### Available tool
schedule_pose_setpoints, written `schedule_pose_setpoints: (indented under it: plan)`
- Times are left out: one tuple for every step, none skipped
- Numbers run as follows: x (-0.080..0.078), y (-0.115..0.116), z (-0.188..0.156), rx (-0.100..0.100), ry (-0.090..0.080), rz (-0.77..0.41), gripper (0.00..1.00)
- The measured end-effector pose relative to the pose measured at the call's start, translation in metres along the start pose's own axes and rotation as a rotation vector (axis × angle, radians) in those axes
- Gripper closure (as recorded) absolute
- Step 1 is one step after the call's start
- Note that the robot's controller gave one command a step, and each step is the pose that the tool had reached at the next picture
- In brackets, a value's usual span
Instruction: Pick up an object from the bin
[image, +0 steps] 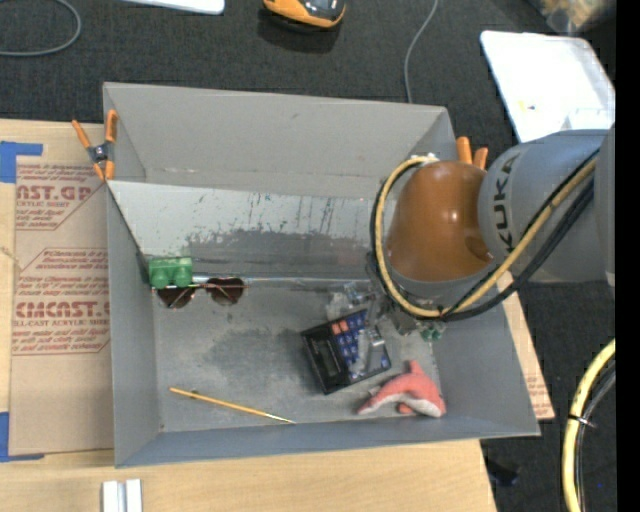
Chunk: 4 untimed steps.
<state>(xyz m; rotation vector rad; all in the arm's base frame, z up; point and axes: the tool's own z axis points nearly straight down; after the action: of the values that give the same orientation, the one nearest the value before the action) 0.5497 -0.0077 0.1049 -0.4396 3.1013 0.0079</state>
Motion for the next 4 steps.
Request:
schedule_pose_setpoints:
  plan:
    - [0.0000,0.0000,0.0000,0.000,0.000,0.000,1.00]
    - [0.0000,0.0000,0.0000,0.000,0.000,0.000,1.00]
    - [0.0000,0.0000,0.0000,0.000,0.000,0.000,1.00]
    - [0.0000,0.0000,0.0000,0.000,0.000,0.000,1.00]
